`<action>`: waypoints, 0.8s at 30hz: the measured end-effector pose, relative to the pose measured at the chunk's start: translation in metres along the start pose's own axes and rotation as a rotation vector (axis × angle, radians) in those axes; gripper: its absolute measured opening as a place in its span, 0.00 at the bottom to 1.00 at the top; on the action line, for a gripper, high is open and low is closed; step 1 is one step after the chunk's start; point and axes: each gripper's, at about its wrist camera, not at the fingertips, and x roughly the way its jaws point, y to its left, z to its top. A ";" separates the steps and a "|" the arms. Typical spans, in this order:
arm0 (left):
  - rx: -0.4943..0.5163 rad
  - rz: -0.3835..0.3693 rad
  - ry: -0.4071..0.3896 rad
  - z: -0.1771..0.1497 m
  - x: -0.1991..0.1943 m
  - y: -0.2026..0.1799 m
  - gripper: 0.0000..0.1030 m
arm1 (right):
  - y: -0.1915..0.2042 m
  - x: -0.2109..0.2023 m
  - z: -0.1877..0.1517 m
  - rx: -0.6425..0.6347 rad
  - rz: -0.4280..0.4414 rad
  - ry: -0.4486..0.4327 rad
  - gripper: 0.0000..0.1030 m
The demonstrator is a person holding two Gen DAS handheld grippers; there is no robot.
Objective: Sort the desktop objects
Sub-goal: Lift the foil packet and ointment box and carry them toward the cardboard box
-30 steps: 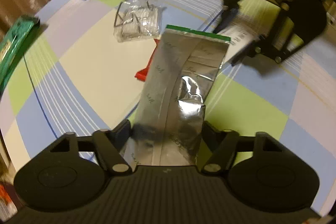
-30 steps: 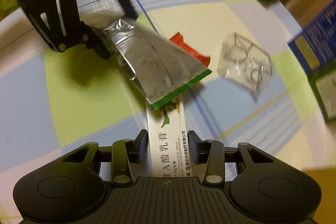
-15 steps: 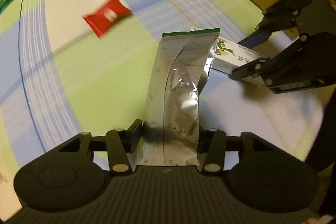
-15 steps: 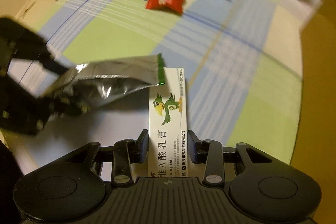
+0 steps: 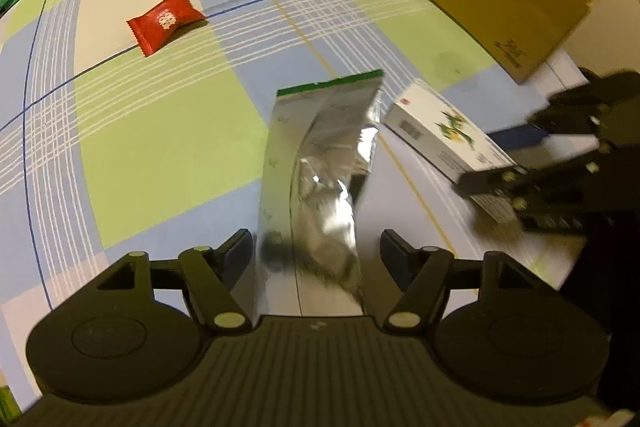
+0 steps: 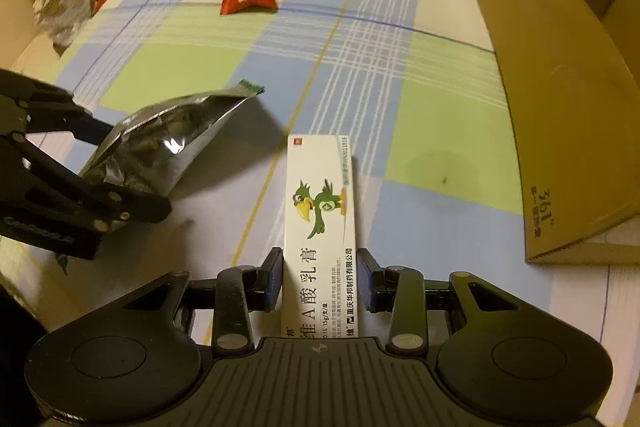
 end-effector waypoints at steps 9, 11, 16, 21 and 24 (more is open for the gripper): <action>0.041 0.050 0.007 0.005 0.016 -0.004 0.54 | -0.006 0.005 -0.009 0.039 0.015 -0.073 0.41; 0.051 0.057 0.016 0.006 0.019 -0.004 0.53 | -0.007 0.006 -0.010 0.046 0.019 -0.085 0.47; 0.089 0.079 0.025 0.008 0.021 -0.008 0.54 | -0.005 0.010 -0.010 0.033 -0.001 -0.106 0.50; 0.083 0.102 0.018 0.008 0.021 -0.011 0.49 | 0.000 0.011 -0.012 -0.002 -0.038 -0.124 0.47; 0.078 0.100 0.017 0.008 0.021 -0.012 0.43 | 0.004 0.010 -0.014 -0.015 -0.045 -0.134 0.34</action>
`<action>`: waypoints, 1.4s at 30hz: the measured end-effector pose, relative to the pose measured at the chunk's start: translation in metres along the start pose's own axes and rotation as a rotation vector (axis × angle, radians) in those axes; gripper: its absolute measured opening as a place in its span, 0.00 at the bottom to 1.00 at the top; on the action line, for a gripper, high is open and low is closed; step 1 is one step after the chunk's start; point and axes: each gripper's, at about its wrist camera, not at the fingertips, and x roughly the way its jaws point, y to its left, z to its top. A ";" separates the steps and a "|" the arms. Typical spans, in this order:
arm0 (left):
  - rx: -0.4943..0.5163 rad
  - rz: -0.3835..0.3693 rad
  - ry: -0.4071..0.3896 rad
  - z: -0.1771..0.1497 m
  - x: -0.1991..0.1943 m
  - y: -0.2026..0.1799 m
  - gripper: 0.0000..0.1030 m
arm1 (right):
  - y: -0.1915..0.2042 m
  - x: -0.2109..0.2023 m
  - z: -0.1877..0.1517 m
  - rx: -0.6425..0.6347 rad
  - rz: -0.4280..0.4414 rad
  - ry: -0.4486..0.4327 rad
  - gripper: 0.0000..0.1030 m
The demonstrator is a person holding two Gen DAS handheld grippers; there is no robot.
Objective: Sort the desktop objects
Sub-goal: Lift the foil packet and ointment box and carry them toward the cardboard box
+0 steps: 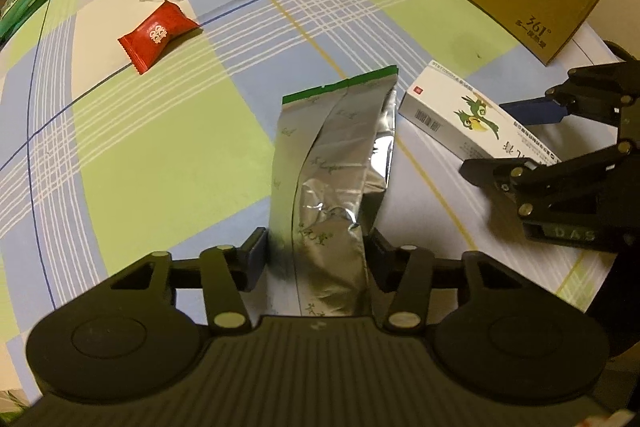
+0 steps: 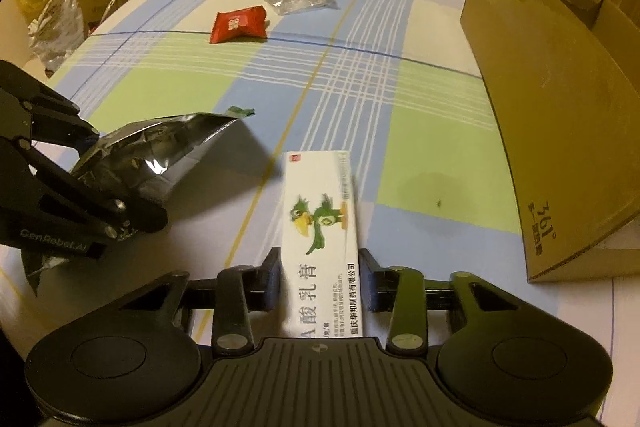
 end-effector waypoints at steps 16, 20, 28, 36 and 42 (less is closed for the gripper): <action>-0.074 -0.014 -0.032 -0.007 -0.030 -0.024 0.35 | -0.012 -0.051 -0.002 0.088 0.025 -0.080 0.34; -0.102 -0.024 -0.052 -0.009 -0.044 -0.036 0.35 | -0.019 -0.070 -0.004 0.107 0.019 -0.111 0.34; -0.126 -0.026 -0.099 -0.011 -0.069 -0.061 0.35 | -0.034 -0.103 -0.012 0.146 0.010 -0.167 0.34; -0.115 -0.034 -0.130 -0.005 -0.087 -0.083 0.35 | -0.053 -0.130 -0.020 0.193 -0.001 -0.211 0.34; -0.096 -0.037 -0.144 0.006 -0.097 -0.101 0.35 | -0.070 -0.152 -0.021 0.219 -0.024 -0.254 0.34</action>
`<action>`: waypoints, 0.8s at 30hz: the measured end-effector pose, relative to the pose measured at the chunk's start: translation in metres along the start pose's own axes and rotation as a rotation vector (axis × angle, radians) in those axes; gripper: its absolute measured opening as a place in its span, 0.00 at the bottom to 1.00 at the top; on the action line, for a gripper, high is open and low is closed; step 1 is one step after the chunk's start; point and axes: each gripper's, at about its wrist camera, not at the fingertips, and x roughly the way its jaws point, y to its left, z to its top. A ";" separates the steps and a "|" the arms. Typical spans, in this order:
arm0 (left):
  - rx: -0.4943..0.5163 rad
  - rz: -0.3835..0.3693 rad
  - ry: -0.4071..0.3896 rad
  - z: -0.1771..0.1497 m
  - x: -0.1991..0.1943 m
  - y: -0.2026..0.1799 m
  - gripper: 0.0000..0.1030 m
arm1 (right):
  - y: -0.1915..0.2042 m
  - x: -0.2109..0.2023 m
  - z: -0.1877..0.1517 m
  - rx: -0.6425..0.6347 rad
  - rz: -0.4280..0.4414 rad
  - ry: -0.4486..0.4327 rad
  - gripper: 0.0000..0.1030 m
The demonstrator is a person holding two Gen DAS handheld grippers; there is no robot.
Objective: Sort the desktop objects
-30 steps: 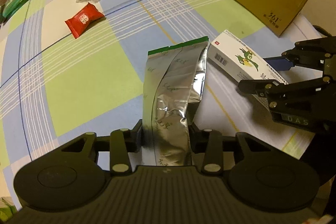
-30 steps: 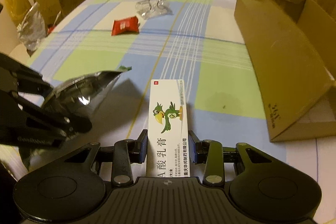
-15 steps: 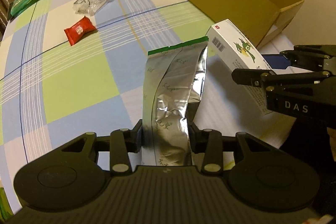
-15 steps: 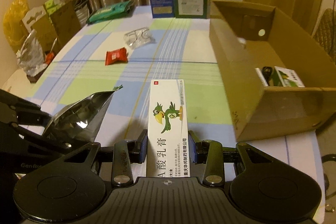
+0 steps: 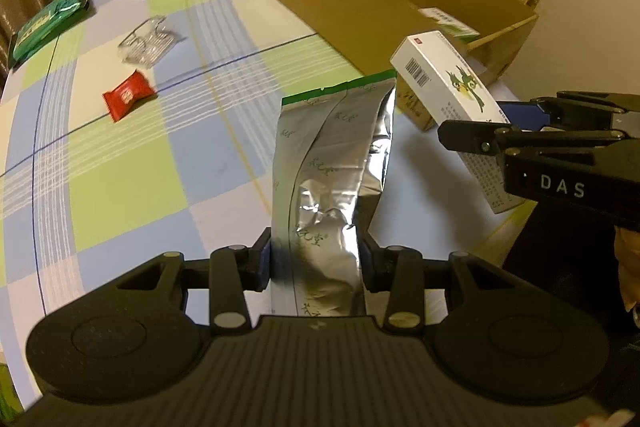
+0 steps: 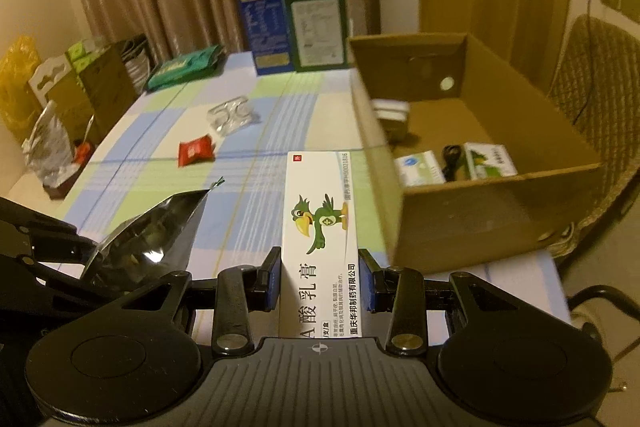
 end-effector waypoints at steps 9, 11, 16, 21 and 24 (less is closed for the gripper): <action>0.008 -0.026 -0.038 0.028 -0.012 -0.032 0.35 | -0.031 -0.029 0.012 0.028 -0.044 -0.060 0.34; 0.004 -0.038 -0.047 0.035 -0.014 -0.039 0.35 | -0.038 -0.034 0.015 0.030 -0.056 -0.072 0.34; 0.011 -0.058 -0.073 0.056 -0.017 -0.059 0.35 | -0.061 -0.044 0.022 0.032 -0.094 -0.096 0.34; -0.004 -0.098 -0.086 0.075 -0.016 -0.077 0.35 | -0.085 -0.052 0.028 0.029 -0.138 -0.113 0.34; -0.016 -0.118 -0.090 0.085 -0.013 -0.088 0.35 | -0.098 -0.056 0.031 0.030 -0.160 -0.122 0.34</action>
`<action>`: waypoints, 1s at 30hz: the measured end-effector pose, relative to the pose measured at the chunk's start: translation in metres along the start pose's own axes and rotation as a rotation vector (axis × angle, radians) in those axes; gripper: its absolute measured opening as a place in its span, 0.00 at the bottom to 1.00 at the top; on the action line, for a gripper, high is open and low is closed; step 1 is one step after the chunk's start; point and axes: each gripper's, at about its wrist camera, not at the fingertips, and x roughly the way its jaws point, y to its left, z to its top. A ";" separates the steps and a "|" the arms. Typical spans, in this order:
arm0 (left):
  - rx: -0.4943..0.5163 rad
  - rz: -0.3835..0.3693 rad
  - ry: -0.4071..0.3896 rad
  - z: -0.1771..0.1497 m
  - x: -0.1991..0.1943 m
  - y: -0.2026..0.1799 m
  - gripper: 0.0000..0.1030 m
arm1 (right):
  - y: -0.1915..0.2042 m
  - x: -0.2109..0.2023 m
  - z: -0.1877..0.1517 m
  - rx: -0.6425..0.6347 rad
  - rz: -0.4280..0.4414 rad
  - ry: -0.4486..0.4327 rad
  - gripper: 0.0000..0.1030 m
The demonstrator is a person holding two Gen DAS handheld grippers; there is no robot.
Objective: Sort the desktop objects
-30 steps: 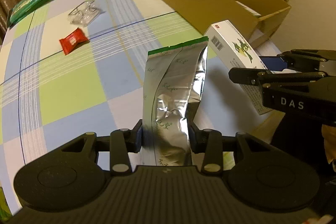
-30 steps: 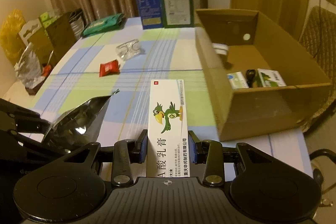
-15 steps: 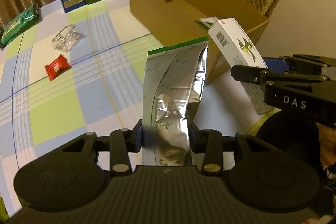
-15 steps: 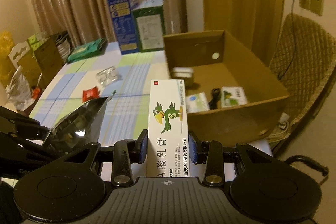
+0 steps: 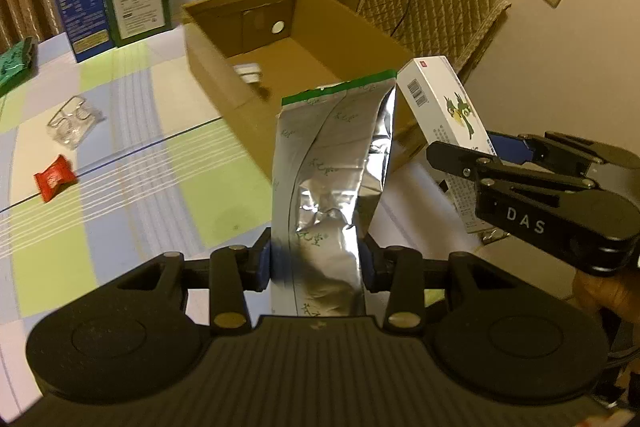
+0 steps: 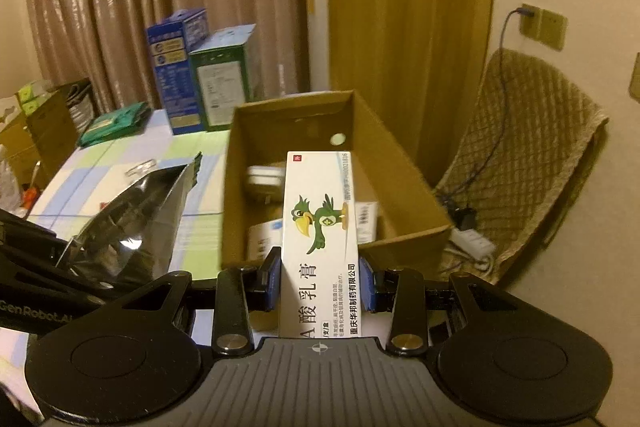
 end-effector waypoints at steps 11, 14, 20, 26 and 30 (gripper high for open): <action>-0.100 -0.068 -0.015 0.034 0.018 -0.027 0.35 | -0.033 0.008 0.015 -0.032 -0.043 -0.008 0.34; -0.137 -0.077 -0.022 0.043 0.024 -0.029 0.35 | -0.039 0.015 0.022 -0.044 -0.049 -0.006 0.34; -0.203 -0.107 -0.026 0.060 0.037 -0.030 0.35 | -0.047 0.035 0.038 -0.069 -0.055 0.006 0.34; -0.244 -0.116 -0.040 0.079 0.048 -0.026 0.35 | -0.054 0.054 0.052 -0.082 -0.058 0.016 0.34; -0.272 -0.114 -0.039 0.089 0.057 -0.022 0.35 | -0.056 0.066 0.059 -0.089 -0.056 0.027 0.34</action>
